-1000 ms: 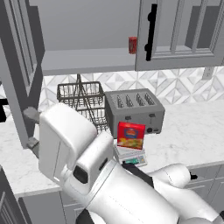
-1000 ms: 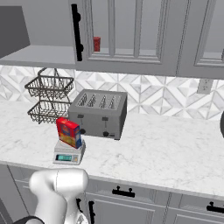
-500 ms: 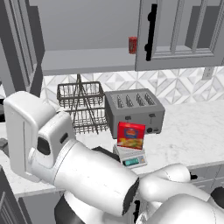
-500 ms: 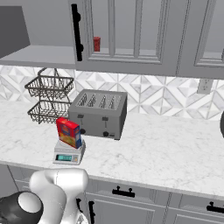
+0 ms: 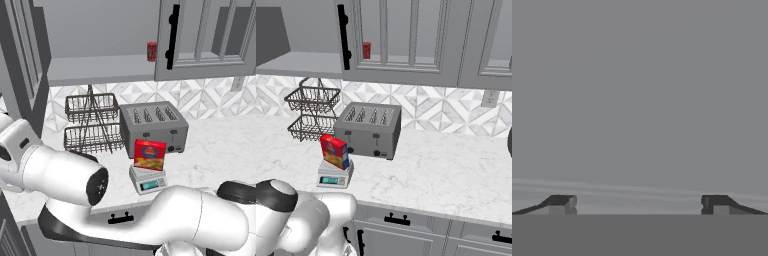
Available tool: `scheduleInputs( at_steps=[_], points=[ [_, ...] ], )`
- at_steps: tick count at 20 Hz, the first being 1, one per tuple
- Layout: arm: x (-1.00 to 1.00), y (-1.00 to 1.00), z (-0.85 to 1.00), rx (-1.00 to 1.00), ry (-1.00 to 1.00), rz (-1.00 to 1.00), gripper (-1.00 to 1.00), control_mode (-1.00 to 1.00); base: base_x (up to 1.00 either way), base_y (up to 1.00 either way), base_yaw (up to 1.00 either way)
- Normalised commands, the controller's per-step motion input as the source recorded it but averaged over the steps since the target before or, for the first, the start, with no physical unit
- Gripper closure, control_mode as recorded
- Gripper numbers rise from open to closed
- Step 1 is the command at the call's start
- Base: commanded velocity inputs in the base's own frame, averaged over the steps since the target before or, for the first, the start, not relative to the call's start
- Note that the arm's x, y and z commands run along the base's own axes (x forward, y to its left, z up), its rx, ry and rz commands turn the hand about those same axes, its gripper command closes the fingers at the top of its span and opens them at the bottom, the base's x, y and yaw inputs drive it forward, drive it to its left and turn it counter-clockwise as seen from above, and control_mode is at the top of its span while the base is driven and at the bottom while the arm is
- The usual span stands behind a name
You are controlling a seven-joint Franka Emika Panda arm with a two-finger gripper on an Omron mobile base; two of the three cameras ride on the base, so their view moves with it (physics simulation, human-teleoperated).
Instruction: Pick the boxed food and place it on the digital scale for weighing, and close the cabinet.
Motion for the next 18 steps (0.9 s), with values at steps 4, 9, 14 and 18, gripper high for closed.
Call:
scheduleInputs(
  at_steps=[4,9,14,18],
  points=[
    [0.94,0.30,-0.41,-0.06,0.08,0.01,-1.00,-1.00,0.00,0.00,0.00],
    [0.92,-0.11,-0.30,0.00,0.05,-0.08,-1.00,-1.00,0.00,0.00,0.00],
    [0.38,-0.92,-0.03,0.02,-0.03,-0.24,-1.00,-1.00,0.00,0.00,0.00],
    [0.57,-1.00,-0.03,0.06,-0.03,-0.27,-1.00,-1.00,0.00,0.00,0.00]
  ],
)
